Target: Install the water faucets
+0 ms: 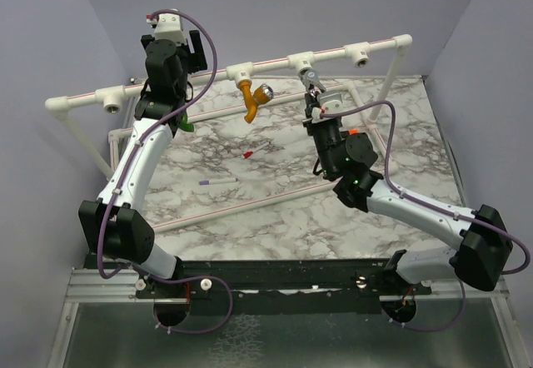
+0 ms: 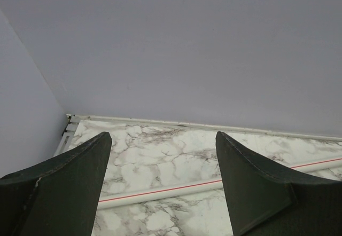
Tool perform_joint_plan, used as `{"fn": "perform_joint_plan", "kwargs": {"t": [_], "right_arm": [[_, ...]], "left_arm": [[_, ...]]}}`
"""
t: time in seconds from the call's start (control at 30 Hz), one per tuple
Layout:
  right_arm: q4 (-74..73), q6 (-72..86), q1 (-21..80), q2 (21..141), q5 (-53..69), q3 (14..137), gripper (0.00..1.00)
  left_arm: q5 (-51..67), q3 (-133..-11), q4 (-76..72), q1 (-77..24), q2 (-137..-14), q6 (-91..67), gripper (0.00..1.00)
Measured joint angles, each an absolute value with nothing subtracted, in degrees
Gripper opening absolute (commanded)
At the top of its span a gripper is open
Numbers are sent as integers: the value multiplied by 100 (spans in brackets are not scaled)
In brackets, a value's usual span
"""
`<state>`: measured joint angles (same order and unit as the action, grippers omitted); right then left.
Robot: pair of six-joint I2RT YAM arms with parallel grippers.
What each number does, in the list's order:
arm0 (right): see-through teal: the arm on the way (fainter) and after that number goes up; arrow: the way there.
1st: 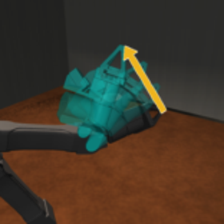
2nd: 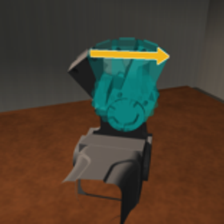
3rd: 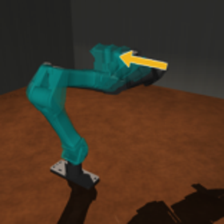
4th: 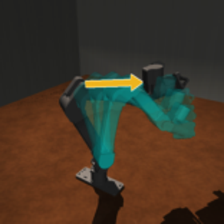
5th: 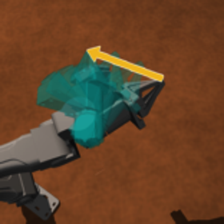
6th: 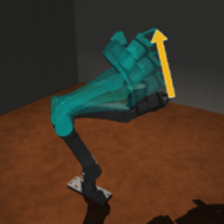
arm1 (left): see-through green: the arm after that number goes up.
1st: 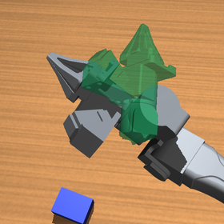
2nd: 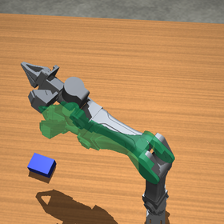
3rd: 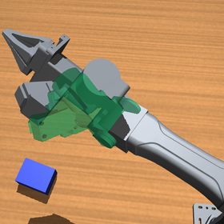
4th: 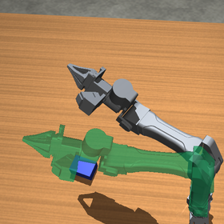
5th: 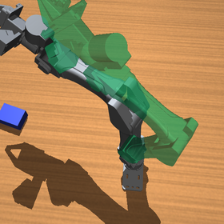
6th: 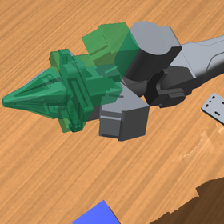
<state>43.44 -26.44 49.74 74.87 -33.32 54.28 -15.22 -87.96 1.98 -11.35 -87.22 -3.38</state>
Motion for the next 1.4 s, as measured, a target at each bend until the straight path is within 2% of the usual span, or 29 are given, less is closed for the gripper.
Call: {"fn": "perform_joint_plan", "kwargs": {"t": [1.4], "right_arm": [[4729, -2941, 4901, 7961, -3642, 5684, 1]], "left_arm": [[-1525, -8796, 156, -1131, -8750, -333, 80]]}}
